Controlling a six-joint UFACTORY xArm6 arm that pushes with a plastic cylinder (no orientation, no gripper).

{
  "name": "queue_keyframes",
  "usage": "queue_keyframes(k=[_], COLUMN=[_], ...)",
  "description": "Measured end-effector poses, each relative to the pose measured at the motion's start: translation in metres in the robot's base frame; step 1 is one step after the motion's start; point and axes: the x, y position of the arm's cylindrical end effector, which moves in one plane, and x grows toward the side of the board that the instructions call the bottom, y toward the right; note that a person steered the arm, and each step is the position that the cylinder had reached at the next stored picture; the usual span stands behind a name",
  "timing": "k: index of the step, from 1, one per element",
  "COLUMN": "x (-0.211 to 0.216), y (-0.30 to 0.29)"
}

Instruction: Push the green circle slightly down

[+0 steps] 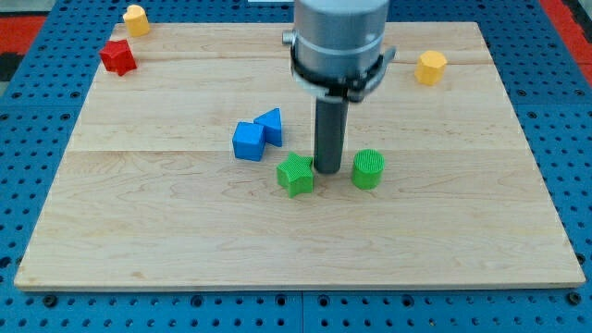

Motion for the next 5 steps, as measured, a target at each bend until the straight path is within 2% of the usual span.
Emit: queue_keyframes(k=[1, 3, 5], x=[-0.009, 0.053, 0.024], y=[0.033, 0.052, 0.104])
